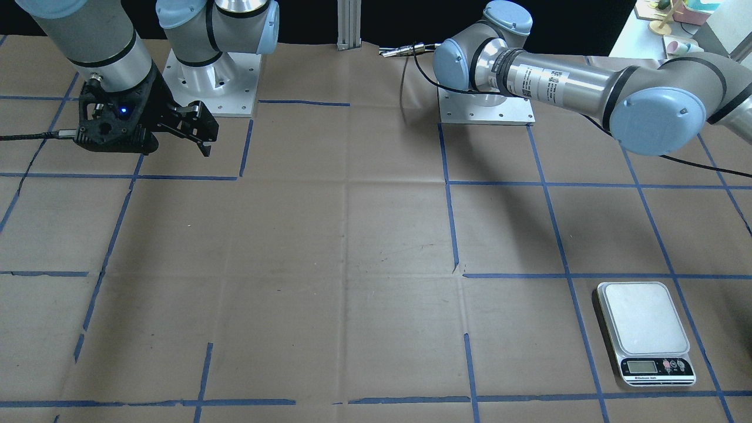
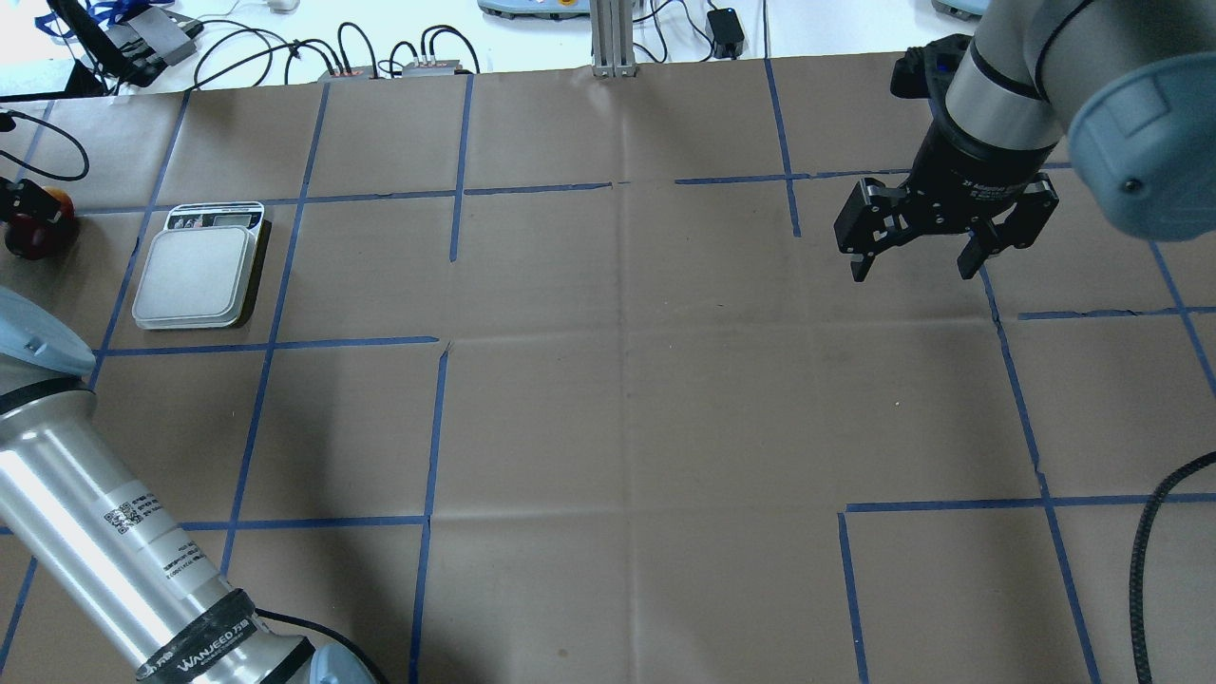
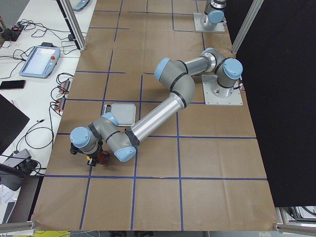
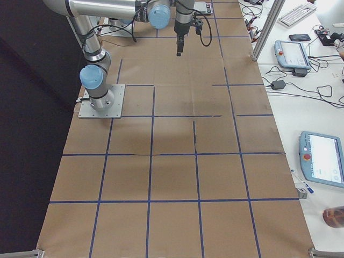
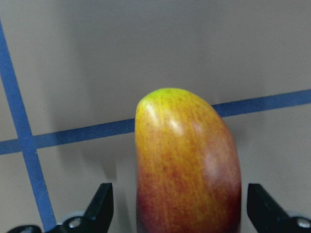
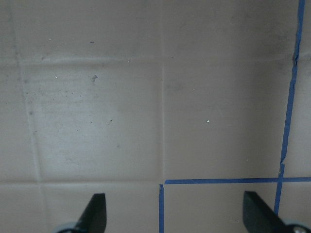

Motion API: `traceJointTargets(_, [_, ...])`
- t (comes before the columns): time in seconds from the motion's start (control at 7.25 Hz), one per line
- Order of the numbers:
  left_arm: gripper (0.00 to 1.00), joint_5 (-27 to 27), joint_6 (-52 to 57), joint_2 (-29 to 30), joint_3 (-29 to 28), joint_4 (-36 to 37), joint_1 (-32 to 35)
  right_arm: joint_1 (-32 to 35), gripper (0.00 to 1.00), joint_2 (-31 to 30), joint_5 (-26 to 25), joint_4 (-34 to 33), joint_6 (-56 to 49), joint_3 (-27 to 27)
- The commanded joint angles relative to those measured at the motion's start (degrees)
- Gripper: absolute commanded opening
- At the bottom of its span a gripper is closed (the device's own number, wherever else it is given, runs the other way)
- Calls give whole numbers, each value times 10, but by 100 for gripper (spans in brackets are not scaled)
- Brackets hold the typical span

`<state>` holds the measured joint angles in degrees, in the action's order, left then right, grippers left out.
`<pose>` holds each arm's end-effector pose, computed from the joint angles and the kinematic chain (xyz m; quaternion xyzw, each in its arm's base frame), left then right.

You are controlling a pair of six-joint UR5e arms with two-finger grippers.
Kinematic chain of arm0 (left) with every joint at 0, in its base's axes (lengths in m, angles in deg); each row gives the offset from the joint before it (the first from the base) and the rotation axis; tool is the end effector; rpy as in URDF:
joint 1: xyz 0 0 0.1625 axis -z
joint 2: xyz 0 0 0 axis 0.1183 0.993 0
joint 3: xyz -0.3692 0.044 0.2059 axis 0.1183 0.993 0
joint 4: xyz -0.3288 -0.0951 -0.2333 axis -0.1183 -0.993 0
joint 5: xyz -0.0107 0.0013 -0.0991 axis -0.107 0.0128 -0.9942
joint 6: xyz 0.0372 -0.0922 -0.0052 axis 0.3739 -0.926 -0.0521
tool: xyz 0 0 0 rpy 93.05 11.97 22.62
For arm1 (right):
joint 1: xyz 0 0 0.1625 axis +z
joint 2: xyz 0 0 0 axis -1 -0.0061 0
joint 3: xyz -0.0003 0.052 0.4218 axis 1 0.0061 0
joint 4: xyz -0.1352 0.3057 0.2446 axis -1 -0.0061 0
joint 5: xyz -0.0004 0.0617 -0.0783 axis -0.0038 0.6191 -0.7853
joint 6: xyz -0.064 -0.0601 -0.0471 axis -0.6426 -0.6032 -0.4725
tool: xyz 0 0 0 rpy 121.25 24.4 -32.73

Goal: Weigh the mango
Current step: 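Close the left gripper on the mango and lift it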

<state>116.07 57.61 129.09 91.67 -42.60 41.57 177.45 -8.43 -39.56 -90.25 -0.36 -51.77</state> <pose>0.4852 -0.7539 0.1935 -0.0820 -0.9963 0.0207 0.0143 0.1163 -0.4762 0.4472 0.0080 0.9991 0.0420 0.0073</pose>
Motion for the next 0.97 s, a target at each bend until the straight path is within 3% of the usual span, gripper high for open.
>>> traceJointTargets(0.0, [35,-5,-4,-16,-2,-7,1,0,100,0,0,0,0,0])
traceJointTargets(0.14, [34,-4,-7,-44,12,-28,6,0,100,0,0,0,0,0])
traceJointTargets(0.41, [27,0,-41,-105,35,-137,13,0,100,0,0,0,0,0])
traceJointTargets(0.55, [23,2,-66,-148,83,-171,23,0,100,0,0,0,0,0])
traceJointTargets(0.83, [22,0,-147,-260,255,-137,58,0,100,0,0,0,0,0])
